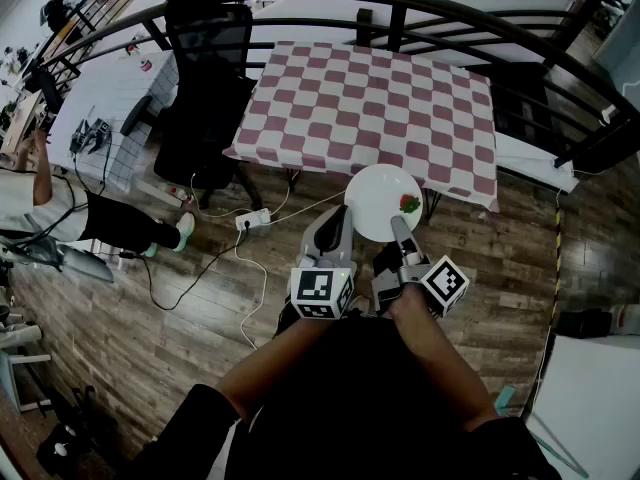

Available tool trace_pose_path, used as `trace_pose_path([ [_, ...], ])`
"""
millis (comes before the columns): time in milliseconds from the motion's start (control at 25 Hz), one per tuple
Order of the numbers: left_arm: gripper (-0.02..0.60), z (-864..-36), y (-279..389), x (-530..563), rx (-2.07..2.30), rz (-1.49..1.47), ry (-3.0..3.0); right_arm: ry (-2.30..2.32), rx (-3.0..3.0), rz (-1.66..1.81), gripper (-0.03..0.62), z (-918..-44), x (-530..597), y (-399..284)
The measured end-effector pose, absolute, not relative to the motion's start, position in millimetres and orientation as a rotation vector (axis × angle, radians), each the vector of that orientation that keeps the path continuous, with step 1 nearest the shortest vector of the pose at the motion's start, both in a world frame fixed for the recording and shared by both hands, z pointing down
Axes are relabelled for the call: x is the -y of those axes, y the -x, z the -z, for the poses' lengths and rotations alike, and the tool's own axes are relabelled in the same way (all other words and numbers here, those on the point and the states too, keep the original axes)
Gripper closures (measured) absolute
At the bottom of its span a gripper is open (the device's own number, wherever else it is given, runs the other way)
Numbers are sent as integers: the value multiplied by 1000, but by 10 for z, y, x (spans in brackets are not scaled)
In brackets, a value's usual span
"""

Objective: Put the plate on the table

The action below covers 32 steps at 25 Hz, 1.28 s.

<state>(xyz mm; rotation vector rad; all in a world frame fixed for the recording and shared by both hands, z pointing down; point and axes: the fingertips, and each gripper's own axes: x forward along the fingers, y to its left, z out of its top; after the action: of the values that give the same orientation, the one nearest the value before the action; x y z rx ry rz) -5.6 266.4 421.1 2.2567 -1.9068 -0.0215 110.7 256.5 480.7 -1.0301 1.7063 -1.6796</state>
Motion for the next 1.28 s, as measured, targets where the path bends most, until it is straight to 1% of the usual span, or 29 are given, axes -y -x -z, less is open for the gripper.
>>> trace_pose_path([
  [240,574,-4304,-41,-2787,1904,-25,-2269,986,-1700,1656,579,-4840,-2668,-1182],
  [680,574,-4426,-47,-2847,1908,-56,-2269,1049,-1669,1638,579,-4982,-2712,-1406],
  [920,574,-4566,33,-2649,1888,-64,-2239,1132,-1722,1610,579,-5020,-2629,-1543],
  [1280,574,-4632,-33,-2141,1842,-73,-2258,1097,-1746,1577,579,-4955,-2147,-1586],
])
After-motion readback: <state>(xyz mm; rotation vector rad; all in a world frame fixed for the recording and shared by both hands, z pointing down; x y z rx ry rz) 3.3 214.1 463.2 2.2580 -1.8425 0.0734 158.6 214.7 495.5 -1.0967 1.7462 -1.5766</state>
